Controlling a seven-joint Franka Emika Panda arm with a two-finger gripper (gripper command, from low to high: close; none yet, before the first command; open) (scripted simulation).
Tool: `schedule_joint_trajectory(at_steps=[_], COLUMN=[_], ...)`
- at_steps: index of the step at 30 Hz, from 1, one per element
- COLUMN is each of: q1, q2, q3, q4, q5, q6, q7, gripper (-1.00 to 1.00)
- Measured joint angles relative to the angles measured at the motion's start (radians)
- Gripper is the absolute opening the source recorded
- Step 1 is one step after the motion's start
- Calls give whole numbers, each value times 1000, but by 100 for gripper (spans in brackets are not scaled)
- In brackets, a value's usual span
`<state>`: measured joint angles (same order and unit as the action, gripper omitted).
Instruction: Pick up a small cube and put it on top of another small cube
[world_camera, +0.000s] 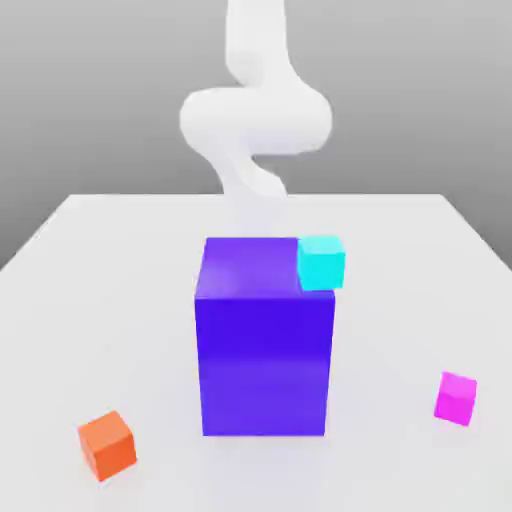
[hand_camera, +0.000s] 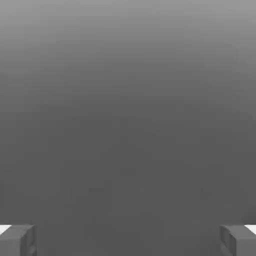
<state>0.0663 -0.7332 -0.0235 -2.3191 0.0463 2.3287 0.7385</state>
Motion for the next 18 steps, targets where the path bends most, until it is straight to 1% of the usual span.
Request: schedule_joint_trajectory(at_steps=[9, 14, 18], q1=[214, 306, 369], q2=[249, 385, 492], q3=[-42, -29, -7], q4=[-67, -103, -133], q5=[165, 239, 278], q6=[98, 149, 194], q7=[-220, -329, -401], gripper=[0, 0, 0])
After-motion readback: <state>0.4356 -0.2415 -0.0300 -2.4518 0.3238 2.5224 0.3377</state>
